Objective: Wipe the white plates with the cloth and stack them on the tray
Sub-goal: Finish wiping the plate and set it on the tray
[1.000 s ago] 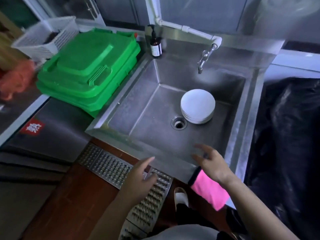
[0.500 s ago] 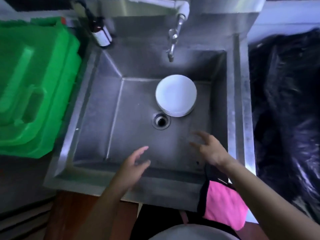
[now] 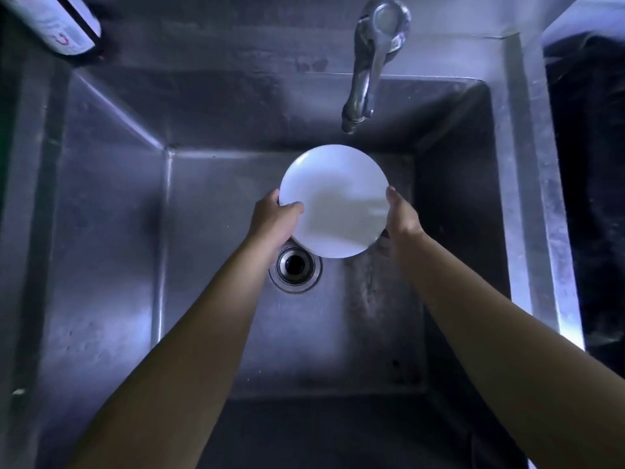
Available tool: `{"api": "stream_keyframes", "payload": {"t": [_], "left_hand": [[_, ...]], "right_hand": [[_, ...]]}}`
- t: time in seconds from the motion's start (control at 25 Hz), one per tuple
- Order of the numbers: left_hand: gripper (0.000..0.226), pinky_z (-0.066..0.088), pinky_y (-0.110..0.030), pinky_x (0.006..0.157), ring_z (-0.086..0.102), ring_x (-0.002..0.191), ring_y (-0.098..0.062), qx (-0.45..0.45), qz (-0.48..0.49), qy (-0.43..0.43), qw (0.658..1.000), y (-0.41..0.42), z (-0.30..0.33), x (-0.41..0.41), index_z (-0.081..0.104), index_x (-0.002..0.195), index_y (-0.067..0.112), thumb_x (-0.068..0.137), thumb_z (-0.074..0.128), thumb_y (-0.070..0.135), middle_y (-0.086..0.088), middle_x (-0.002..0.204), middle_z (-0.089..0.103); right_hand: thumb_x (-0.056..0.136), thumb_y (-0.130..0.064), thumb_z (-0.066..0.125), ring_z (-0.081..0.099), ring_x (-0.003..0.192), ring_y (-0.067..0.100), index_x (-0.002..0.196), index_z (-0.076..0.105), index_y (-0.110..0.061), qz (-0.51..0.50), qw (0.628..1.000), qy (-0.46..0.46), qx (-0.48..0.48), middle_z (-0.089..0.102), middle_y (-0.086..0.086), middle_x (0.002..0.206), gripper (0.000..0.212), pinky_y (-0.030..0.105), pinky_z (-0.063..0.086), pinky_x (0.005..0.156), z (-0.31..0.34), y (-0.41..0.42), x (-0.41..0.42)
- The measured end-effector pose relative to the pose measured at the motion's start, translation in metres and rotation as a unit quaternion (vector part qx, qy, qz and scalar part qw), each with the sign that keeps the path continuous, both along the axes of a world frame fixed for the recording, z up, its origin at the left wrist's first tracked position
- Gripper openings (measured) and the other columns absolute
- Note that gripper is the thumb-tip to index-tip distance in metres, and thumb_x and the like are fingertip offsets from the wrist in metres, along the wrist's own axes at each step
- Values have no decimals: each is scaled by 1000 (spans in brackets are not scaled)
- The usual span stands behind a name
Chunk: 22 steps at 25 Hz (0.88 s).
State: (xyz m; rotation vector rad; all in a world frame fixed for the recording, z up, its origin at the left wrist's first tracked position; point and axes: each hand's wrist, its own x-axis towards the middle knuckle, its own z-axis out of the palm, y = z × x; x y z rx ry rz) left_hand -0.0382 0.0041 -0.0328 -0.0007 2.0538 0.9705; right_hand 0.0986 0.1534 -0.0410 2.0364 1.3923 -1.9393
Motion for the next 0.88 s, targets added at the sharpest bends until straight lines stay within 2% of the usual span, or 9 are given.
{"api": "stream_keyframes", "payload": {"t": [0.12, 0.24, 0.36, 0.44, 0.56, 0.64, 0.72, 0.8, 0.88], "left_hand": [[19, 39, -18, 48, 53, 69, -17, 18, 58, -5, 998, 6, -7, -1, 63, 86, 13, 70, 62, 23, -7, 103, 60], [33, 42, -25, 61, 60, 86, -23, 33, 77, -5, 996, 9, -2, 5, 66, 93, 21, 62, 58, 28, -12, 124, 60], [41, 45, -19, 54, 60, 85, -20, 78, 72, 4, 994, 19, 17, 14, 66, 109, 24, 70, 54, 19, -6, 121, 62], [44, 44, -13, 49, 59, 79, -15, 115, 68, 22, 991, 18, 33, 25, 65, 115, 25, 77, 52, 6, 3, 108, 66], [54, 47, -16, 65, 63, 86, -10, 159, 69, 25, 985, 0, 56, 47, 62, 123, 28, 79, 51, 0, 11, 103, 69], [54, 48, -18, 72, 63, 88, -7, 171, 81, 31, 981, -15, 72, 70, 62, 118, 33, 79, 51, -3, 15, 99, 69], [56, 49, -13, 69, 63, 88, 0, 176, 103, 43, 978, -29, 90, 96, 59, 114, 38, 82, 51, -7, 19, 100, 69], [61, 49, -9, 69, 63, 93, 3, 192, 140, 43, 970, -44, 106, 119, 54, 120, 39, 84, 50, -11, 17, 110, 68], [65, 50, -11, 77, 62, 104, 0, 200, 168, 47, 964, -59, 122, 137, 47, 133, 31, 86, 51, -14, 8, 126, 64]], "right_hand": [[77, -68, 46, 70, 97, 28, 121, 66, -27, -45, 999, -11, -14, 71, 1, 112, 63, 48, 55, 95, -7, 4, -8], [88, -61, 48, 71, 90, 25, 116, 67, -26, -77, 997, -1, -24, 72, 0, 106, 48, 49, 59, 87, -7, 5, -8], [90, -57, 51, 71, 91, 25, 118, 65, -26, -114, 993, 16, -27, 72, 0, 108, 43, 50, 59, 86, -3, 4, -5], [90, -57, 51, 71, 94, 24, 119, 67, -29, -133, 989, 40, -47, 74, -1, 111, 44, 48, 60, 82, 5, 3, 2], [92, -61, 45, 67, 98, 15, 122, 68, -24, -140, 987, 53, -55, 72, -1, 117, 53, 31, 48, 67, 25, -6, 23], [93, -62, 43, 63, 103, 14, 126, 67, -20, -133, 988, 63, -41, 70, 1, 123, 58, 26, 38, 65, 43, -19, 45], [95, -61, 43, 60, 114, 17, 129, 66, -21, -128, 989, 73, -29, 68, 0, 126, 57, 26, 37, 70, 65, -39, 70], [95, -62, 43, 54, 126, 18, 131, 64, -26, -121, 988, 90, -28, 65, -3, 131, 55, 33, 36, 88, 88, -61, 94], [94, -63, 43, 51, 130, 17, 129, 65, -29, -107, 987, 114, -29, 65, -9, 130, 53, 43, 32, 105, 111, -79, 117]]}}
